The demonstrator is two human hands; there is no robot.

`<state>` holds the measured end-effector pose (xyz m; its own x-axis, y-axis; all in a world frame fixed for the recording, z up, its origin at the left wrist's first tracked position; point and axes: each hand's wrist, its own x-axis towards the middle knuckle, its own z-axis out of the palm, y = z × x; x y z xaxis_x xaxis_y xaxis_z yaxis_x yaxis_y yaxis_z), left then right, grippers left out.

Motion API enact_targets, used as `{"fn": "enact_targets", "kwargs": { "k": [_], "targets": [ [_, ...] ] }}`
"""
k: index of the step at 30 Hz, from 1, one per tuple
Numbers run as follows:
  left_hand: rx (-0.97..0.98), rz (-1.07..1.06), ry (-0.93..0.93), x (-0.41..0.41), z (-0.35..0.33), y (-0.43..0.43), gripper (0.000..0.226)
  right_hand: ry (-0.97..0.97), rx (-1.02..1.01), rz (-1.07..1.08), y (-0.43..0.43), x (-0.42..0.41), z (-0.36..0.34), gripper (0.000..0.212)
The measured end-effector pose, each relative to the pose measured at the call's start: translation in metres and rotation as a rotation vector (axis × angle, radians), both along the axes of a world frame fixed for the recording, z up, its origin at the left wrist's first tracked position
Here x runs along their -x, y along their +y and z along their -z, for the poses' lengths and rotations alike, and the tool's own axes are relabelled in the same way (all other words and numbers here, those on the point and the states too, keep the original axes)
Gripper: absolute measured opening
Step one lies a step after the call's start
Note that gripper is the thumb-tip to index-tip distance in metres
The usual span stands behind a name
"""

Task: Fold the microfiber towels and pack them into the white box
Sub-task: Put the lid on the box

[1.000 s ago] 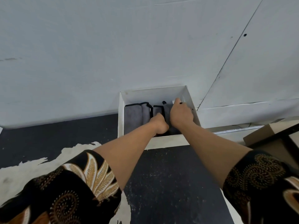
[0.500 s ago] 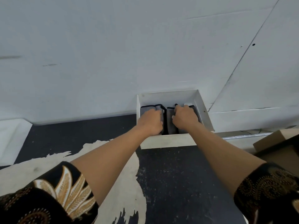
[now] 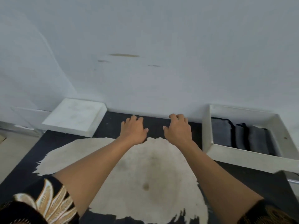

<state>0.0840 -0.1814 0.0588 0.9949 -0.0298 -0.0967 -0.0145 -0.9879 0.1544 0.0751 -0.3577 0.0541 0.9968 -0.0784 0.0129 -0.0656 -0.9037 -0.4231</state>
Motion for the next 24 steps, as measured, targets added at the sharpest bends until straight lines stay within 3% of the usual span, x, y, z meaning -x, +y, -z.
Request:
{"fn": "enact_targets", "kwargs": {
  "k": [14, 24],
  "targets": [
    [-0.037, -0.268, 0.138, -0.014, 0.031, 0.337, 0.048, 0.284, -0.067, -0.119, 0.294, -0.034, 0.035, 0.06],
    [0.014, -0.421, 0.177, -0.056, 0.058, 0.443, 0.06, 0.447, -0.098, -0.137, 0.383, -0.076, 0.062, 0.066]
  ]
}}
